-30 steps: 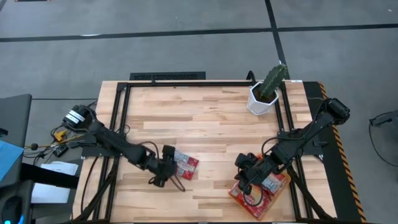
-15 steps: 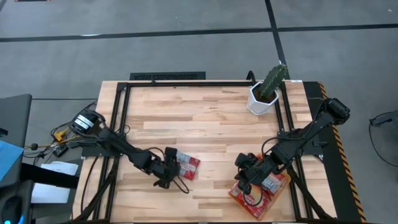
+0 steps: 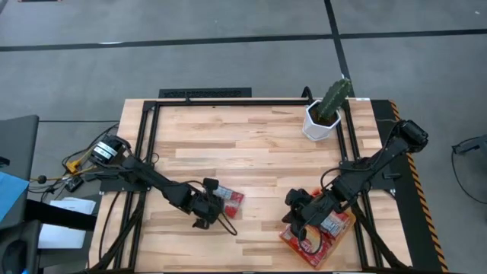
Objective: Sort popcorn bags into baskets
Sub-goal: Put the red popcorn bag into the orange bin
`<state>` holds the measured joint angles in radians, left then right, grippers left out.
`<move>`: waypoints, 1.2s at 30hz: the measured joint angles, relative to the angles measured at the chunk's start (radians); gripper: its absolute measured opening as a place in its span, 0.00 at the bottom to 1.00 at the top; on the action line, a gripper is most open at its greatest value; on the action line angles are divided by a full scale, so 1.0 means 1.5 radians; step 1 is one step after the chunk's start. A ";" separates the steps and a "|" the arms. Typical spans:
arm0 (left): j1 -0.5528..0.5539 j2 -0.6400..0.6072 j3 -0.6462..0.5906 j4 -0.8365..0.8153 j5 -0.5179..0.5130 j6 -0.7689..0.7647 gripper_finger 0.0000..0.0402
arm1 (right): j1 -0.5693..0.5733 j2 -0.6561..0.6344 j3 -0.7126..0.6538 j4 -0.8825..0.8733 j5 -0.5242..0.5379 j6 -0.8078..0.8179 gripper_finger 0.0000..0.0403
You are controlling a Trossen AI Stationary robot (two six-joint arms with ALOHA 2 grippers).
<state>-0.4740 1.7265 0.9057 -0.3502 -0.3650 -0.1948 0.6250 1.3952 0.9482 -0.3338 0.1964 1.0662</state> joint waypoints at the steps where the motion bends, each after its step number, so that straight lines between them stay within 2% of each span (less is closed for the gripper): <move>1: 0.004 -0.008 0.011 -0.014 0.014 0.009 0.01 | -0.002 0.000 0.000 0.012 0.011 -0.016 0.07; 5: 0.040 -0.059 0.021 -0.043 0.111 0.024 0.01 | -0.021 0.000 0.000 0.054 0.047 -0.067 0.11; 13: 0.130 -0.233 0.023 -0.012 0.307 0.003 0.01 | -0.034 0.000 0.000 0.137 0.059 -0.157 0.25; 16: 0.171 -0.296 0.023 0.044 0.403 -0.023 0.01 | -0.033 0.000 0.000 0.168 0.118 -0.188 0.34; 20: 0.213 -0.364 0.024 0.170 0.508 -0.077 0.01 | -0.035 0.000 0.000 0.223 0.210 -0.259 0.50; 24: 0.232 -0.404 0.024 0.261 0.536 -0.140 0.01 | -0.049 0.000 0.000 0.311 0.288 -0.370 0.63; 27: 0.235 -0.414 0.024 0.319 0.551 -0.181 0.01 | -0.071 0.000 0.000 0.400 0.304 -0.470 0.67; 31: 0.233 -0.405 0.025 0.398 0.592 -0.233 0.01 | -0.106 0.000 0.024 0.481 0.275 -0.582 0.67; 36: 0.233 -0.385 0.025 0.476 0.620 -0.276 0.01 | -0.135 0.000 0.078 0.482 0.200 -0.666 0.67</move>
<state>-0.1238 1.1496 0.9424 0.3636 0.5656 -0.6084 0.4226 1.3956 1.0654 0.3890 0.4958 0.0672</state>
